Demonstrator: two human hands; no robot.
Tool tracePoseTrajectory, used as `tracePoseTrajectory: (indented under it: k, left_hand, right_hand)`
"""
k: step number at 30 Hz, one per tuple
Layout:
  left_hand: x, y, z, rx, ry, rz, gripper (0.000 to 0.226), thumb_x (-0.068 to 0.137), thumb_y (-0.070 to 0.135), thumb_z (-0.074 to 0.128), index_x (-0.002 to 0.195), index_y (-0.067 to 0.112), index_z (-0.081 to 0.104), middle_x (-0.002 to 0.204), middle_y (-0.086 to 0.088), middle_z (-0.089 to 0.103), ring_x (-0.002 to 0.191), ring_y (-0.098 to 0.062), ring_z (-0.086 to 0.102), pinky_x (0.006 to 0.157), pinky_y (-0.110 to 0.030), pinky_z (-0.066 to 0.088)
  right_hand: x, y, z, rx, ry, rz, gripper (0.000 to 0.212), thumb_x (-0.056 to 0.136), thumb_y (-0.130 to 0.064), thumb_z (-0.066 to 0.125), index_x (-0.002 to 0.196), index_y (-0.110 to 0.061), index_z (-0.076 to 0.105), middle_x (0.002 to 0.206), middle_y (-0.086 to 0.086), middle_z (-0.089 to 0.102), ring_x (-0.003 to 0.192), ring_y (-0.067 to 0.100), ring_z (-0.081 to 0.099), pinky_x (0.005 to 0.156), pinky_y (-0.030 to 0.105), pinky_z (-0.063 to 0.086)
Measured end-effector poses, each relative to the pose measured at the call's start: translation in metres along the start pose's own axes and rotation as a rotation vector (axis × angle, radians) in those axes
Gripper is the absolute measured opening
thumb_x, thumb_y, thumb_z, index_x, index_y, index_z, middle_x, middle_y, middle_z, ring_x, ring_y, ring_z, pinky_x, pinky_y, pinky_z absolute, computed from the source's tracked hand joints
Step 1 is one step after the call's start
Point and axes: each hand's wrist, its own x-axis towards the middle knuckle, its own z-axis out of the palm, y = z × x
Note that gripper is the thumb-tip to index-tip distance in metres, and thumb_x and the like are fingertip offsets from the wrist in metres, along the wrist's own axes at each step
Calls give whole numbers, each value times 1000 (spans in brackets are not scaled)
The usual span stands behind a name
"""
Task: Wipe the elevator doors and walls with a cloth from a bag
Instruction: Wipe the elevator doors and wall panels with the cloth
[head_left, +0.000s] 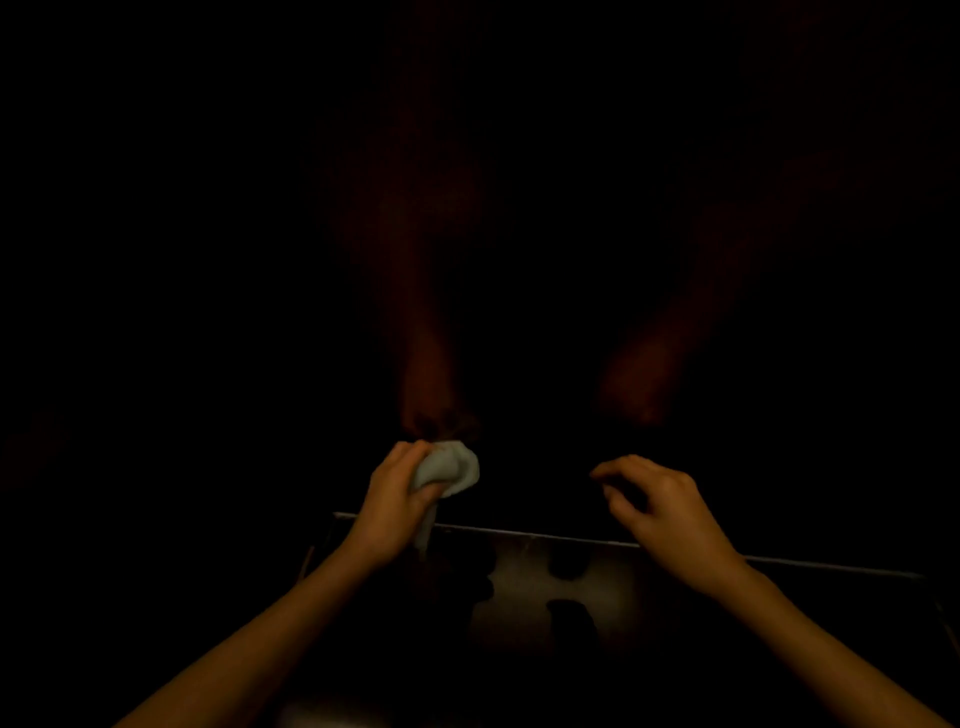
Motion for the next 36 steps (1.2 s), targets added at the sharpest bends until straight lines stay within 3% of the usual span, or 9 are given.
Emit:
tracePoseTrajectory:
  k: [5,9,12,15,22,25,28,33,36]
  left_hand:
    - [-11,44,43,-381,-108,-35,22,78,10,69,91,26,60,92,4,59,83,4,59,71,-12,46]
    - [-14,77,78,-281,-254,120,17,71,21,69,82,31,61,100,7,53,95,-1,56,83,-11,41]
    - [-14,84,98,-212,-443,163,29,81,2,65,93,29,65,102,8,47,99,0,50,86,-6,36]
    - [-17,90,106,-308,-577,124,35,85,-4,60,102,26,62,101,4,54,95,4,54,86,-8,39]
    - [-30,98,117,-451,-323,39,29,71,-2,73,78,23,59,80,5,55,72,3,53,67,-12,42]
    - [-32,100,119,-424,-244,35,23,70,12,72,81,29,60,85,4,56,77,-4,57,69,-16,45]
    - [-32,100,116,-540,-219,-25,29,81,-4,64,93,22,59,85,-4,61,75,-6,60,70,-18,50]
    - [-34,82,102,-583,27,-163,29,90,-5,50,96,23,56,85,-3,61,75,0,62,73,-25,50]
    - [-39,71,92,-288,193,-57,23,92,3,50,102,22,57,102,1,57,94,-5,56,87,-30,47]
  right_hand:
    - [-42,35,10,511,44,301,30,83,1,63,99,-24,59,96,-1,64,93,16,63,76,9,48]
    - [-52,39,14,801,-7,503,32,86,-15,63,111,-32,54,111,-6,59,99,4,58,82,26,51]
    - [-55,46,19,937,-37,571,31,86,-22,61,114,-35,55,117,-6,60,108,11,58,92,42,49]
    - [-62,53,22,1158,-79,577,34,85,-13,59,118,-22,57,114,3,64,105,19,62,86,43,52]
    - [-73,54,27,1468,-139,558,39,72,-3,61,111,-4,59,105,15,66,95,25,66,71,34,57]
    - [-71,45,26,1371,-83,549,23,77,11,58,92,-6,62,87,11,66,78,19,66,63,29,57]
    - [-68,41,22,1029,102,420,24,61,0,67,79,-14,61,81,6,62,74,14,60,63,22,51]
    - [-55,29,-2,537,724,140,22,66,-23,63,84,-32,53,95,3,52,86,2,54,76,9,42]
    - [-37,12,-25,277,950,-72,20,75,-18,62,94,-12,59,106,3,43,98,-10,45,85,7,38]
